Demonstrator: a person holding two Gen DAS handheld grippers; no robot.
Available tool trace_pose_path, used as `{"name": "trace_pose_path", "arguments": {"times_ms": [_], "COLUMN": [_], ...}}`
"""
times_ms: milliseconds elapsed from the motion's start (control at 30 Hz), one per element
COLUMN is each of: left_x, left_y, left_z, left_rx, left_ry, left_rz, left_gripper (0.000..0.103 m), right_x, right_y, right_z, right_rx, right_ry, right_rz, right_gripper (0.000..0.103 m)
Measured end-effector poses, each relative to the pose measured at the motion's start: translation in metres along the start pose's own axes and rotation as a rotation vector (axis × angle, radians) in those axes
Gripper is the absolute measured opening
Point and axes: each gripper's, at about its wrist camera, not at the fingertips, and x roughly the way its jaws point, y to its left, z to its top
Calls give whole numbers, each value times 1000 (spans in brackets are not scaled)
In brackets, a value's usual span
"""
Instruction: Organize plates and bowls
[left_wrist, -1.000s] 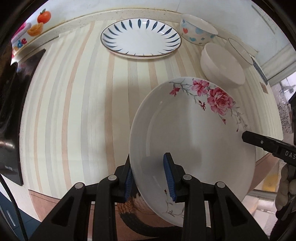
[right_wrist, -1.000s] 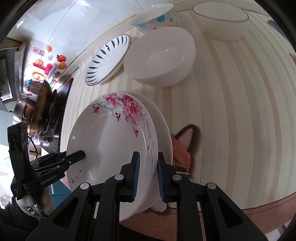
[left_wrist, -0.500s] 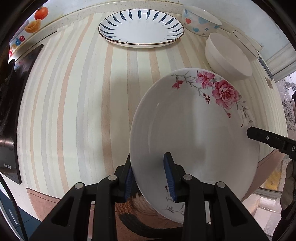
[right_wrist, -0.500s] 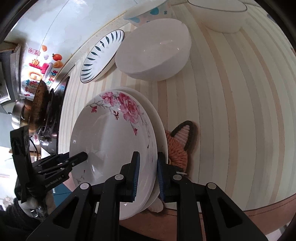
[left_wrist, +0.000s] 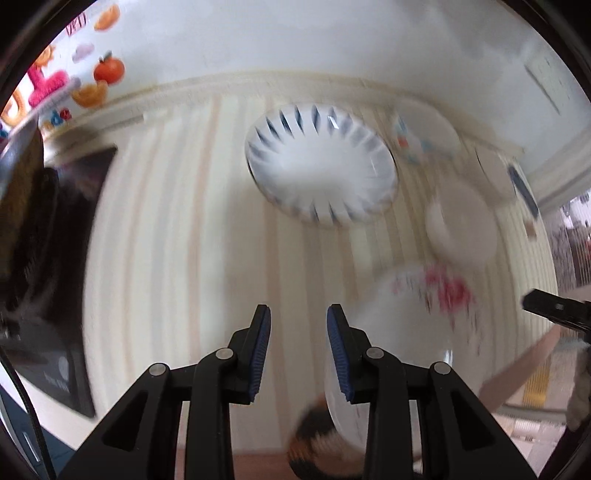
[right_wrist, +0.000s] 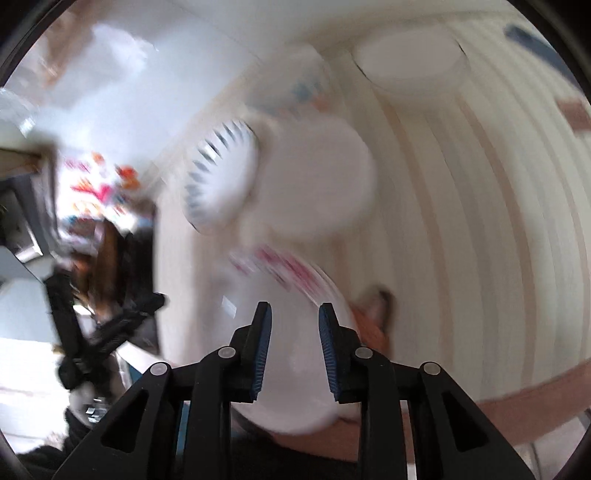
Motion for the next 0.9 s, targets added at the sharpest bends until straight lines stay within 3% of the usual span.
{"name": "trace_pose_path", "arguments": {"times_ms": [100,167,300,367,467,600,700,767,900], "left_x": [10,24,68,87,109,128,132,131,127], "left_y": [16,30,48,56,60,58,53,48,47], "left_z": [45,72,109,119,129,133,134,133,130], "left_rx": [-14,-28,-39,-40,-36,-31,-20,-5,-5], "left_ry": [-24,-21,43,73,103,125,112,92,78], "left_rz": [19,29,38,41,32,-36,-70,-51,-32], "left_gripper": [30,30,30,29,30,31,27,24,24], "right_x": [4,23,76,102,130,162,175,179,180], "right_y": [44,68,80,79,74,65,66,68,75], "right_z": [44,75,125,143,158,165,168,168,166], "right_rx": [-25,-53,-44,-26,-30,-41,-74,-83,-124], "right_ry": [-43,-45,0,41,80,137,146,158,151], "right_rz": [17,-38,-159,-171,-211,-246,-297,-281,-324], "right_gripper": [33,35,35,35,35,34,20,11,11]}}
